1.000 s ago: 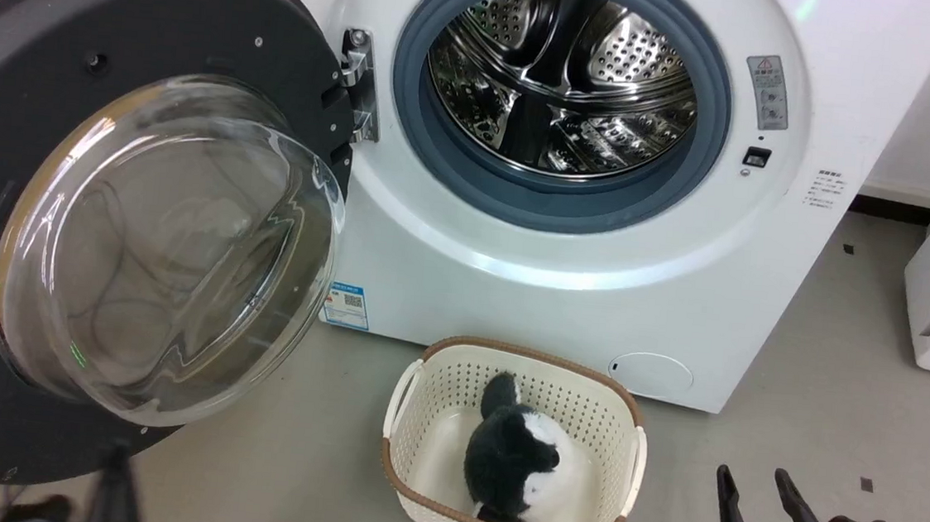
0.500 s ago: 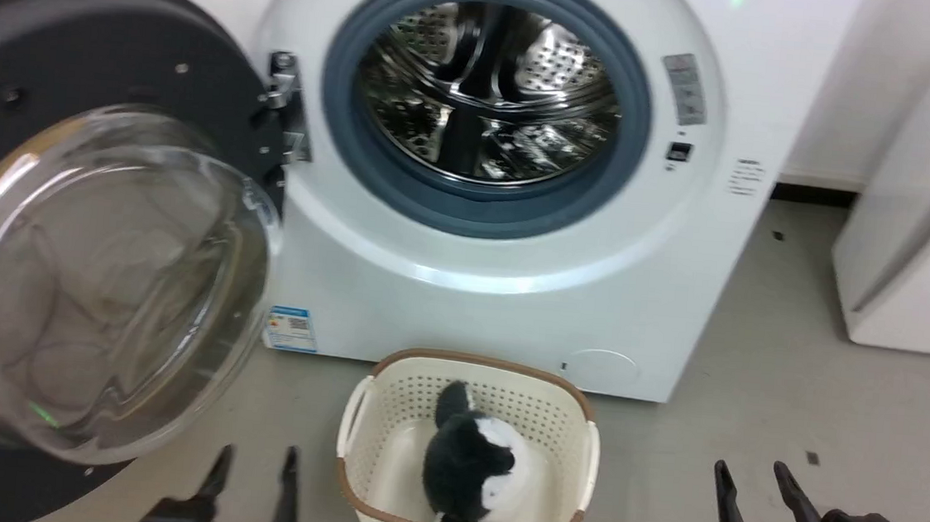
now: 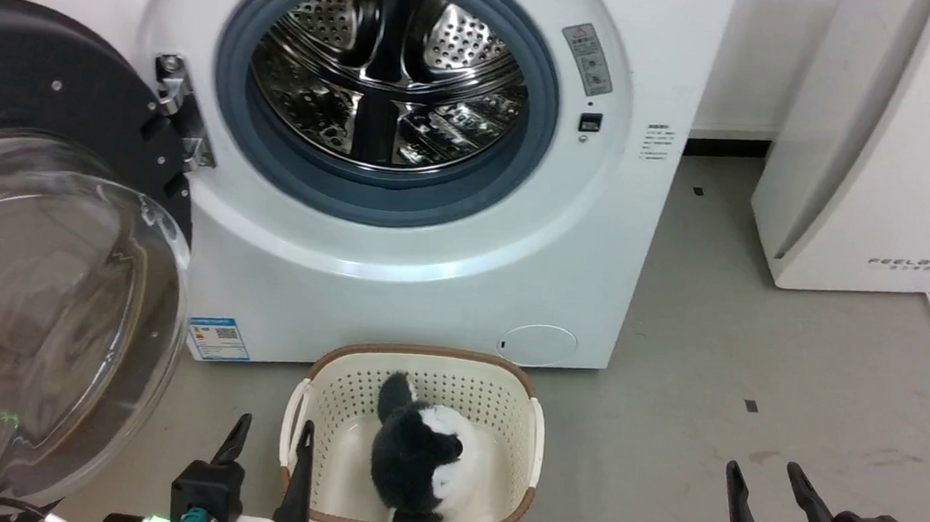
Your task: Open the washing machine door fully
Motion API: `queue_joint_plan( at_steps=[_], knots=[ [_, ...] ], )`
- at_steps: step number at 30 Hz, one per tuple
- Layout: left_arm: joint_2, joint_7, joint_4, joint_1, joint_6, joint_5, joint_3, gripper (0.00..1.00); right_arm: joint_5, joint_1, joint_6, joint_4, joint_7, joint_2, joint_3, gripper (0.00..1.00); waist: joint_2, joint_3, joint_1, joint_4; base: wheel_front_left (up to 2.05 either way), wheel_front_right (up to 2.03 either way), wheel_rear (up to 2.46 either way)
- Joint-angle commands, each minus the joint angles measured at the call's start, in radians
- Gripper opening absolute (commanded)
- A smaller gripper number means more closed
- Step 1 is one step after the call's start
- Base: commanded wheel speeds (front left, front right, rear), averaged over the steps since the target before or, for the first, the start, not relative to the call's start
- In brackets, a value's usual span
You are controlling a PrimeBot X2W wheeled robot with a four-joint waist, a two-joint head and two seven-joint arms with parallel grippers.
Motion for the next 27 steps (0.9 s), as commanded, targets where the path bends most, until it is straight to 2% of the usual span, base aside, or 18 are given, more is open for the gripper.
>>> queue_joint_plan(
  at_steps=[1, 6, 7, 27],
  knots=[
    [0.006, -0.011, 0.014, -0.017, 0.001, -0.003, 0.008, 1.00, 0.001, 0.011, 0.001, -0.008, 0.002, 0.003, 0.003, 1.00, 0.0000, 0.004, 0.0000, -0.014, 0.00, 0.00, 0.00],
    [0.010, -0.020, 0.034, -0.018, 0.003, -0.009, 0.018, 1.00, 0.005, 0.011, 0.001, -0.011, 0.000, 0.003, 0.009, 1.00, 0.0000, 0.006, 0.0000, -0.026, 0.00, 0.00, 0.00],
    [0.004, -0.016, 0.032, -0.001, 0.002, -0.008, 0.015, 0.00, 0.003, 0.001, 0.000, -0.004, 0.000, 0.000, 0.008, 0.00, 0.0000, 0.006, 0.0000, -0.026, 0.00, 0.00, 0.00],
    [-0.027, 0.013, 0.002, 0.003, -0.030, 0.037, 0.060, 0.00, -0.013, -0.007, 0.000, -0.029, 0.019, 0.000, 0.012, 0.00, 0.0000, 0.008, 0.0000, -0.015, 0.00, 0.00, 0.00]
  ],
)
